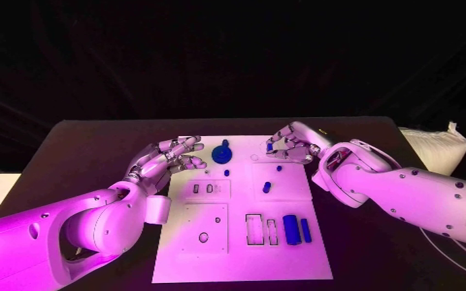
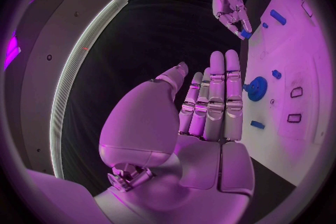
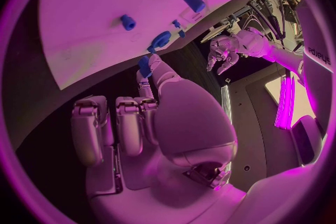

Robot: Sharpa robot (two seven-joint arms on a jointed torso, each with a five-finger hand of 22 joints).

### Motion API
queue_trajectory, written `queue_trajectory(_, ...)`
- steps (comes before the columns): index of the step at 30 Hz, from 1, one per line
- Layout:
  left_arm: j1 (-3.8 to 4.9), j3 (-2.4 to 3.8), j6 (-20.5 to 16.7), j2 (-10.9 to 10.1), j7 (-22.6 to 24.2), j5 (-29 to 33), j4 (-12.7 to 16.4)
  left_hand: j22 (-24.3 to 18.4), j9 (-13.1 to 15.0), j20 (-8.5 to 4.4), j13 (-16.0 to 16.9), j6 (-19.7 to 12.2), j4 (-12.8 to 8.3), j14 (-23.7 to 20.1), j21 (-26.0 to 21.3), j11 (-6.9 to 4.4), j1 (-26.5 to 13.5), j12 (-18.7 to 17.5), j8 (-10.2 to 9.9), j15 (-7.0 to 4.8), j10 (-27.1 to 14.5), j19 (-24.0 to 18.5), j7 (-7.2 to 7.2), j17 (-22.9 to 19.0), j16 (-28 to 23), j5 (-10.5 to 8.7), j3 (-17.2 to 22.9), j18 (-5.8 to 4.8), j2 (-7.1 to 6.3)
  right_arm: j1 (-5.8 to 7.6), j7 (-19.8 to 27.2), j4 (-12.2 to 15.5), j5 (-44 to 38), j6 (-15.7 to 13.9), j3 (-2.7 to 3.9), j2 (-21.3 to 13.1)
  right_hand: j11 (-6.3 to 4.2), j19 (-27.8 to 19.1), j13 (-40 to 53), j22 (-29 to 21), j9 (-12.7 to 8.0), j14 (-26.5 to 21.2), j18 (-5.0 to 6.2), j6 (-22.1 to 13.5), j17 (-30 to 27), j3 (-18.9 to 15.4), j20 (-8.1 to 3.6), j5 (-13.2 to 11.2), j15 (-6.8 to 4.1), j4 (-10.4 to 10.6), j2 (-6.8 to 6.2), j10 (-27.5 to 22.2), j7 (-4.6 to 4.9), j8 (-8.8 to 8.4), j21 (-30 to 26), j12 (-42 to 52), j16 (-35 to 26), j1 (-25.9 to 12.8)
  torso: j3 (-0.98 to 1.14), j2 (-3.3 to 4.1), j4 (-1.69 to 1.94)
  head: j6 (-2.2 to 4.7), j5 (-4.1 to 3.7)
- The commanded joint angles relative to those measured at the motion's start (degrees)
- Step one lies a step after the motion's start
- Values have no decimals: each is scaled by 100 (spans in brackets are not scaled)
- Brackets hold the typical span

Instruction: Assemble the parts on the task board

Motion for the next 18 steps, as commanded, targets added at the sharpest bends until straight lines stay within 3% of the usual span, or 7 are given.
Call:
queue_trajectory(1,0,3,143,1,51,4,-44,5,-3,-13,-6,-17,-31,-43,36,-1,2,-34,-23,-10,-28,-38,39,8,-35,-13,10,55,23,-7,-527,158,-569,2,-5,128,-27,600,1409,1509,106,597,-39,239,1509,18,-58,-32,-19,85,12,520,-172,14,35,27,23,-121,-17,-11,19,-66,71)
queue_trajectory(9,2,3,143,-9,68,4,-133,5,-3,-13,-6,-17,-31,-43,36,-1,2,-34,-23,-10,-28,-38,39,8,-35,-13,10,55,23,-93,-813,413,-1420,188,-68,567,-13,600,1396,1509,102,597,-39,206,1509,18,-52,-75,-8,120,16,510,-155,-20,35,-2,23,-188,-47,-23,51,-150,163)
queue_trajectory(16,3,4,142,-10,73,4,-123,5,-3,-13,-6,-17,-31,-43,36,-1,2,-34,-23,-10,-28,-38,39,8,-35,-13,10,55,23,-243,-955,354,-1769,251,-127,923,-11,600,1394,1509,101,597,-39,202,1509,18,-51,-75,-7,122,15,508,-154,-23,35,-5,23,-193,-51,-21,52,-192,243)
queue_trajectory(18,3,4,142,-11,73,4,-115,5,-3,-13,-6,-17,-31,-43,36,-1,2,-34,-23,-10,-28,-38,39,8,-35,-13,10,55,23,-282,-994,322,-1846,265,-141,1009,-11,600,1394,1509,101,597,-39,202,1509,18,-51,-75,-7,122,15,508,-154,-23,35,-5,23,-193,-42,-17,50,-202,251)
